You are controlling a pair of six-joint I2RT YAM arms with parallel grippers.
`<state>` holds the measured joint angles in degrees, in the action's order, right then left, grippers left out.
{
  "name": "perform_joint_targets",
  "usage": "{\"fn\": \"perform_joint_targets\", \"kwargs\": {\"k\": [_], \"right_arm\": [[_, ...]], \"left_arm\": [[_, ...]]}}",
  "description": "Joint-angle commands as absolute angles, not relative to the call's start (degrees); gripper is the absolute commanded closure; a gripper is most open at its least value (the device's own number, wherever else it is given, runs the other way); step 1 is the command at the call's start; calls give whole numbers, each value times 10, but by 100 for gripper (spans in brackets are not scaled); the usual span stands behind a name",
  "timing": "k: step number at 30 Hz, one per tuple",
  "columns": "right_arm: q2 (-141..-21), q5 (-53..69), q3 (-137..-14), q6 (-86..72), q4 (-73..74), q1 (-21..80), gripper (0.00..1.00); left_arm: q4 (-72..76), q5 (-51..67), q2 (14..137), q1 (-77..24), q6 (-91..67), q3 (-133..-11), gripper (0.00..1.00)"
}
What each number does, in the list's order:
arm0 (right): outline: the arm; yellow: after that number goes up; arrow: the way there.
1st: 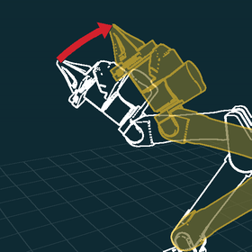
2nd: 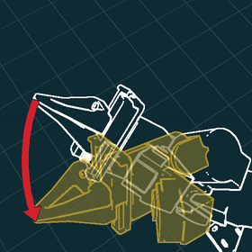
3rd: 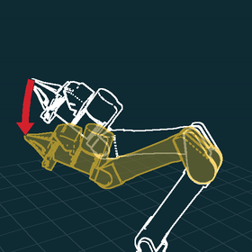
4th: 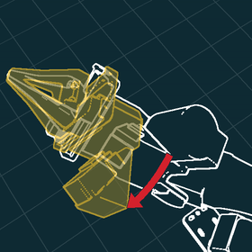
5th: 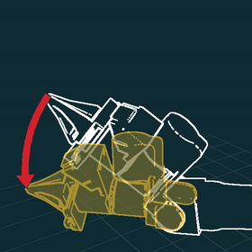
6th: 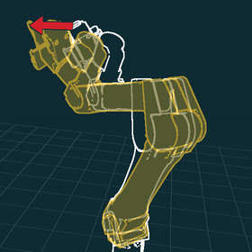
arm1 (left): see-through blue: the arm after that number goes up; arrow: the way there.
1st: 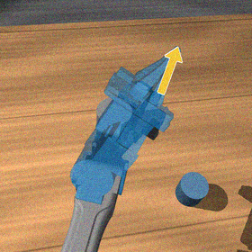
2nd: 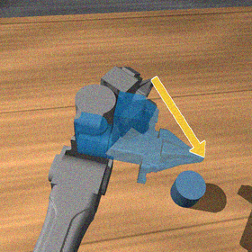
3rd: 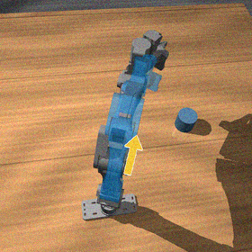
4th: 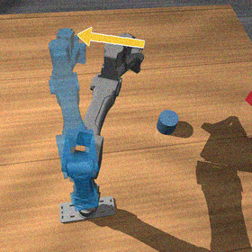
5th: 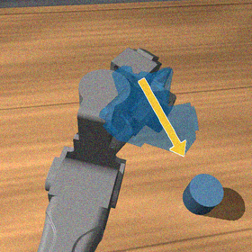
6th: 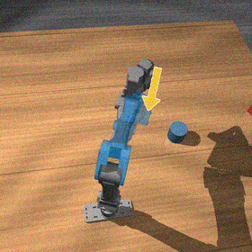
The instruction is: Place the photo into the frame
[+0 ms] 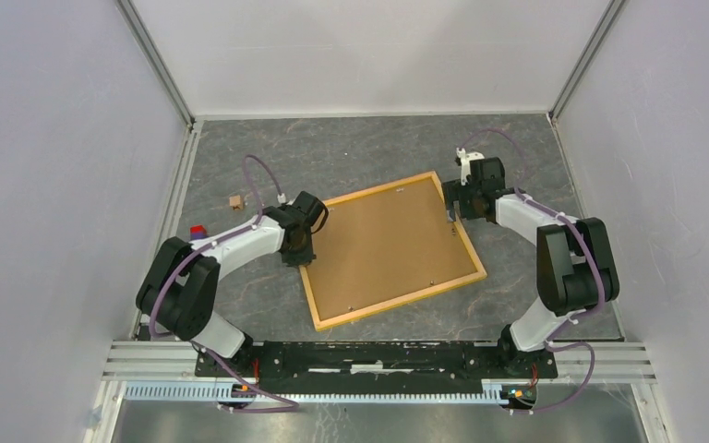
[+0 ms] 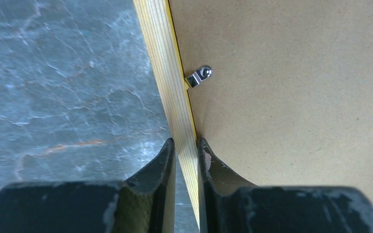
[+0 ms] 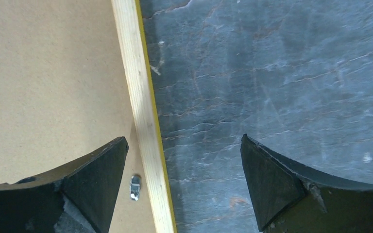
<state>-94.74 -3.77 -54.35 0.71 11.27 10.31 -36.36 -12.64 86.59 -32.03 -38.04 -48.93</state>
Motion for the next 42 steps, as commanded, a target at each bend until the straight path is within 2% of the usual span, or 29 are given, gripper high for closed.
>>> {"fn": "perform_joint_targets", "kwargs": {"k": [1,3,8,14,26,28,31,33,42], "right_arm": [[-933,42,-514,-55,81,100,13],[-923,37,-496,-68,87,101,21],[-892,-31,-475,-79,118,101,25],[-868,-12,-412,-93,94,104,37],[-861,-36,-401,-94,86,127,34],[-855,-38,-398,-94,88,130,37],[-851,-38,-393,-92,90,137,49],[-852,-33,-398,-86,100,139,51],[-851,-43,-405,-78,124,142,46]], "left_arm": [[-432,-162,901,-306,-282,-535,98],[-438,-165,922,-302,-272,-550,98],[-437,-161,960,-297,-260,-567,98],[-423,-113,976,-284,-250,-571,98],[-414,-100,976,-279,-250,-570,98],[-415,-98,979,-278,-249,-573,98],[-414,-99,981,-275,-250,-573,98],[-414,-97,984,-274,-249,-573,98],[-414,-87,997,-268,-250,-577,98]]}}
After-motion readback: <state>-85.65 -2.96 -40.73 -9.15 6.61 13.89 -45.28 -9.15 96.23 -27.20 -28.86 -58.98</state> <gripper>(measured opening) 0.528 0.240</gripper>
